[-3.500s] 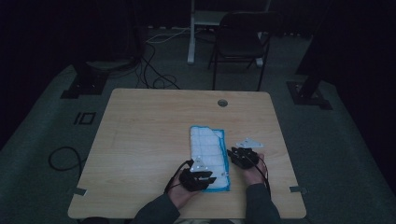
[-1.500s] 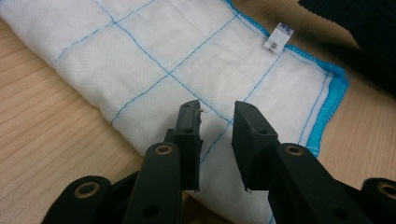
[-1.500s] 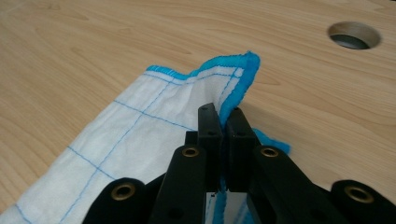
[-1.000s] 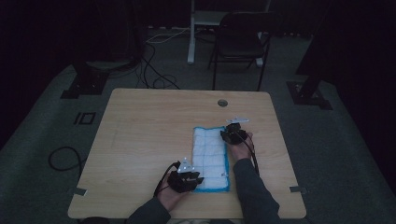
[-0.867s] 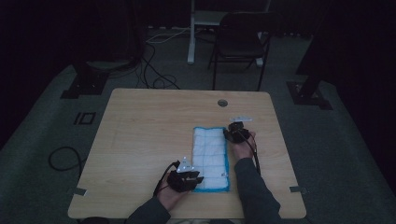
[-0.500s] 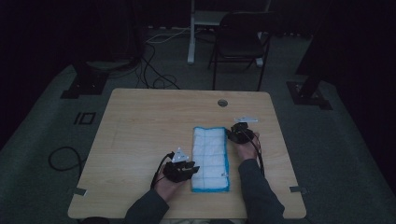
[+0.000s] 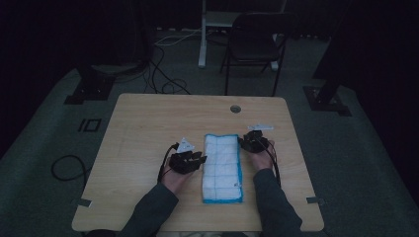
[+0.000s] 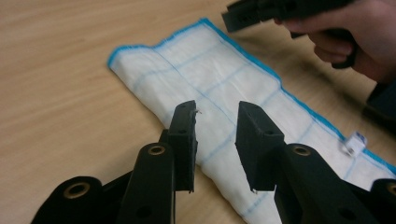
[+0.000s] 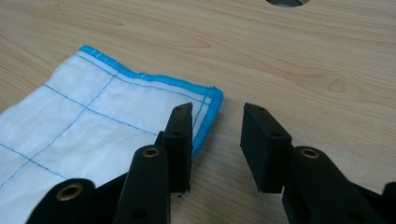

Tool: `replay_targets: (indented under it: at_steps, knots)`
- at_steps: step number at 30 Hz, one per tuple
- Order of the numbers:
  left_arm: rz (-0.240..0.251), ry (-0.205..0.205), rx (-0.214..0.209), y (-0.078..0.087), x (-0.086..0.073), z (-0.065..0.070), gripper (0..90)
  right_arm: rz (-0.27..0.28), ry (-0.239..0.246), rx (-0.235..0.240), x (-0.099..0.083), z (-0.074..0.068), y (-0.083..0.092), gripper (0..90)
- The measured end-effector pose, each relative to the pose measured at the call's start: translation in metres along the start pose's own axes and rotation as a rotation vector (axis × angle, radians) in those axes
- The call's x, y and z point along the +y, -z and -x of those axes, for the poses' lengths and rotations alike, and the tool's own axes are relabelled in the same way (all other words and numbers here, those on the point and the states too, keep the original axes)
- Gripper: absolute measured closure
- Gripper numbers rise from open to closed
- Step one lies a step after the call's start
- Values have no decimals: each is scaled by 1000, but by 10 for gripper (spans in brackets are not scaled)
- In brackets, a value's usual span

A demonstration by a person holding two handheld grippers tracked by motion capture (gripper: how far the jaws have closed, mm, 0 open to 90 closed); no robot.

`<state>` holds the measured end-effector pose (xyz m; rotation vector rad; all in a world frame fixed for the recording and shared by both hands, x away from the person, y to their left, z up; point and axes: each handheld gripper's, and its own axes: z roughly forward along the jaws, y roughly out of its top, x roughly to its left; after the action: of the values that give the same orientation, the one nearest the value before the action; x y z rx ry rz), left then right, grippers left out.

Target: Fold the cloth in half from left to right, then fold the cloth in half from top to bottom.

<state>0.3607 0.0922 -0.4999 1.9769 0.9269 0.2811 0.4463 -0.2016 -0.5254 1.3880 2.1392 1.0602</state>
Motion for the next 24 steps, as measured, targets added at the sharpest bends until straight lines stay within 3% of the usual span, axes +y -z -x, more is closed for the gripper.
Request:
replay_targets:
  at_steps: [7,13,24]
  knots:
    - [29,9,12,1,10,-7,686,6,29,19,2,-6,5,640]
    - [35,23,22,-4,15,-12,689,5,26,24,2,-6,7,634]
    - [36,33,58,-23,25,-21,671,2,22,20,3,-3,7,627]
